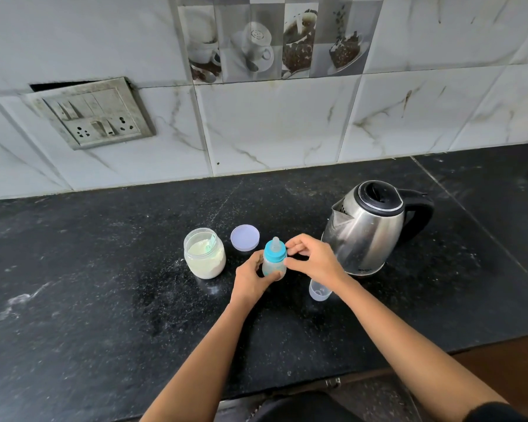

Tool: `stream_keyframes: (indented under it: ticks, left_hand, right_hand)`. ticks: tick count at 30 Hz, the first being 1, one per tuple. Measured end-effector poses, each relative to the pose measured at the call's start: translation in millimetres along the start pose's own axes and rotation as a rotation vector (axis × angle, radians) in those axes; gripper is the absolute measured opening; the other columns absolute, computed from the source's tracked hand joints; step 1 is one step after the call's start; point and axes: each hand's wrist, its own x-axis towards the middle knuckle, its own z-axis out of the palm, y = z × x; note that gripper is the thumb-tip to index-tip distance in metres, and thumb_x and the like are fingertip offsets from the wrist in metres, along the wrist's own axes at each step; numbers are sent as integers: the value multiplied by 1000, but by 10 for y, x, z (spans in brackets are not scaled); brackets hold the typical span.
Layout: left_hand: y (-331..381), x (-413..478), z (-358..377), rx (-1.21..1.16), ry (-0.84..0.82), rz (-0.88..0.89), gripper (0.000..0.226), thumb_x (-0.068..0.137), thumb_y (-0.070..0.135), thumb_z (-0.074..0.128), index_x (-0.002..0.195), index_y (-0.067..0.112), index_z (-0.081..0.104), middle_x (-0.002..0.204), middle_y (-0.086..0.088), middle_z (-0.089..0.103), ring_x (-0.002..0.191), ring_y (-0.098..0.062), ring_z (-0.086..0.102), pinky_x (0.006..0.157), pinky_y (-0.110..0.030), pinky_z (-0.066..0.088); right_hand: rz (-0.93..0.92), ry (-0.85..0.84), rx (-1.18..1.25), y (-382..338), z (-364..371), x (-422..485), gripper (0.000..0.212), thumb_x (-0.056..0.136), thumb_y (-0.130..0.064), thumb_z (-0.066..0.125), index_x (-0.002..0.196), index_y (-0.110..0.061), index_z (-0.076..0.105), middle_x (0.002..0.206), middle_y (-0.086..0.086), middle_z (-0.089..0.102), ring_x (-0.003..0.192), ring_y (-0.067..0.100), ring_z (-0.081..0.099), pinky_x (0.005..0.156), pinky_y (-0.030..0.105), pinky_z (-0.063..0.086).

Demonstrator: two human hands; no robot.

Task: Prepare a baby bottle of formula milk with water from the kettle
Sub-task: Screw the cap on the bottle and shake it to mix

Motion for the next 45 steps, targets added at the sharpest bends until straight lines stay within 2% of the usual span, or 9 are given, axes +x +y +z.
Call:
stream_keyframes:
  ticks: [2, 7, 10, 14, 20, 27, 36, 43, 45]
  left_hand:
    - [8, 10, -8, 15, -7, -15, 58, 78, 18, 77, 129, 25, 50, 114, 20, 53, 107, 2, 50, 95, -16, 35]
    - [27, 23, -17, 12, -22, -21, 56, 77, 18, 78, 125, 28, 51, 113, 20, 54, 106, 2, 51, 95, -18, 36]
    - [39, 44, -20, 12, -1, -19, 53, 72, 21, 82, 115, 32, 54, 108, 20, 59, 98, 4, 57, 86, -14, 40]
    - [45, 66, -30, 21, -19, -15, 52, 71, 21, 83, 113, 32, 56, 104, 20, 62, 96, 6, 57, 81, -12, 43]
    - [25, 122, -74, 115, -48, 15, 58, 70, 27, 81, 123, 30, 57, 117, 14, 60, 106, -2, 55, 91, -20, 41]
    - [5, 157, -54, 132, -28, -33, 53, 71, 28, 82, 118, 28, 59, 117, 10, 59, 106, -5, 54, 90, -22, 40]
    - [8, 126, -18, 133, 10, -13, 51, 70, 34, 82, 116, 27, 62, 112, 14, 60, 102, -4, 56, 88, -21, 43]
    - [0, 189, -78, 170, -45, 1, 55, 68, 28, 83, 118, 25, 62, 117, 9, 62, 107, -5, 56, 95, -27, 45]
    - [-9, 187, -66, 174, -37, -8, 55, 67, 30, 84, 117, 24, 62, 115, 9, 63, 105, -4, 57, 93, -26, 46]
  right_hand:
    - [-28, -16, -55, -28, -100, 48, 43, 77, -18, 77, 116, -21, 59, 111, -8, 63, 103, 2, 58, 99, 35, 48]
    - [-81, -392, -157, -165, -120, 308, 65, 82, -11, 72, 139, -28, 46, 141, -9, 49, 127, 4, 45, 104, 23, 39]
    - [-43, -232, -109, -149, -41, 312, 50, 71, -14, 82, 115, -24, 61, 116, -8, 65, 105, 5, 60, 86, 21, 50]
    - [14, -61, -198, -174, 154, 307, 49, 64, -29, 87, 95, -23, 49, 101, -4, 61, 90, 11, 60, 73, 24, 51]
    - [-93, -519, -205, -160, -206, 511, 61, 73, -21, 80, 127, -34, 57, 110, -9, 49, 89, 5, 49, 79, 20, 43]
    - [-192, -444, -210, -145, -207, 648, 46, 64, -22, 86, 107, -25, 71, 92, -3, 57, 72, 5, 46, 67, 21, 44]
    - [-198, -3, -77, 48, 131, 256, 42, 65, -19, 85, 104, -14, 68, 90, -14, 54, 77, -7, 51, 66, 13, 42]
    - [-100, -567, -213, -168, -185, 616, 51, 70, -26, 81, 117, -40, 65, 98, -9, 52, 97, 15, 56, 88, 26, 49]
    - [-98, -579, -228, -224, -172, 677, 46, 65, -19, 83, 107, -32, 70, 97, -13, 60, 91, 11, 60, 79, 25, 51]
